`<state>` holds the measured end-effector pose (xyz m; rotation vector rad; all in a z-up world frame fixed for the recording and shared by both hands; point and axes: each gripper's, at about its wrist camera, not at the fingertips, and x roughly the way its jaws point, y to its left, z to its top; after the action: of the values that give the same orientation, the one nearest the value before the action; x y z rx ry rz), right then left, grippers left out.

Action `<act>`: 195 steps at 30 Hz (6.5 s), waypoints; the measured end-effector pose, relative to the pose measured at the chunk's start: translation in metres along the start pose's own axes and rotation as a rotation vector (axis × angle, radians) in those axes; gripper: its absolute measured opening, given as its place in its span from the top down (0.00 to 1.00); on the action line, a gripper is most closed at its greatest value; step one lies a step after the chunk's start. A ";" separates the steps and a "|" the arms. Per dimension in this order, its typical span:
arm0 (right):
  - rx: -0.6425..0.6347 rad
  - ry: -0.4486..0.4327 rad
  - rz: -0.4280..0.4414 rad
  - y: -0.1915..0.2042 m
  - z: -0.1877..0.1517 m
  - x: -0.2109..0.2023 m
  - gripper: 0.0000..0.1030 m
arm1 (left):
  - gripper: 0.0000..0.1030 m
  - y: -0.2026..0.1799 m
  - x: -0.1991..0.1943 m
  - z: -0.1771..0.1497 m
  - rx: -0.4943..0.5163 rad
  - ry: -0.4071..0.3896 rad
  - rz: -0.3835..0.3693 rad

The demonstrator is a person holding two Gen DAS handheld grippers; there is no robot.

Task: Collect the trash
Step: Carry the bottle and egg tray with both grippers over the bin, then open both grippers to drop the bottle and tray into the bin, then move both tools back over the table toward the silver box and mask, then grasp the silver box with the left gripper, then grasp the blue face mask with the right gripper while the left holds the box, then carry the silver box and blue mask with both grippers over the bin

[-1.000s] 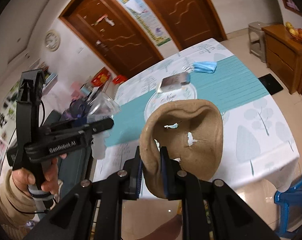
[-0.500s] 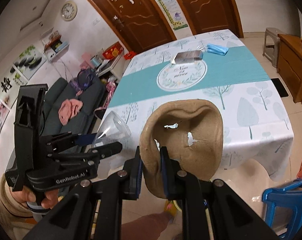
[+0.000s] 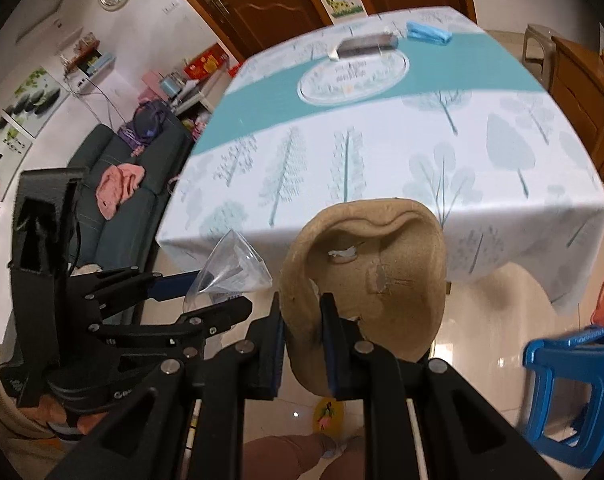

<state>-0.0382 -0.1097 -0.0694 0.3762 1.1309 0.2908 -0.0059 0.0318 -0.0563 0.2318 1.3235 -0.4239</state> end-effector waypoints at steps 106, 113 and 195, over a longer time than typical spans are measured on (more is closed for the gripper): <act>0.034 -0.252 -0.231 -0.035 0.083 -0.073 0.33 | 0.01 -0.003 -0.122 0.108 -0.112 -0.443 0.101; 0.060 -0.240 -0.237 -0.045 0.132 -0.049 0.33 | 0.01 0.021 -0.112 0.176 0.016 -0.428 0.146; 0.200 -0.185 -0.264 -0.140 0.329 0.101 0.94 | 0.35 0.089 0.084 0.404 0.094 -0.036 -0.167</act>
<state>0.3084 -0.2412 -0.0894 0.4154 1.0159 -0.0888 0.4056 -0.0638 -0.0488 0.1917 1.2941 -0.6299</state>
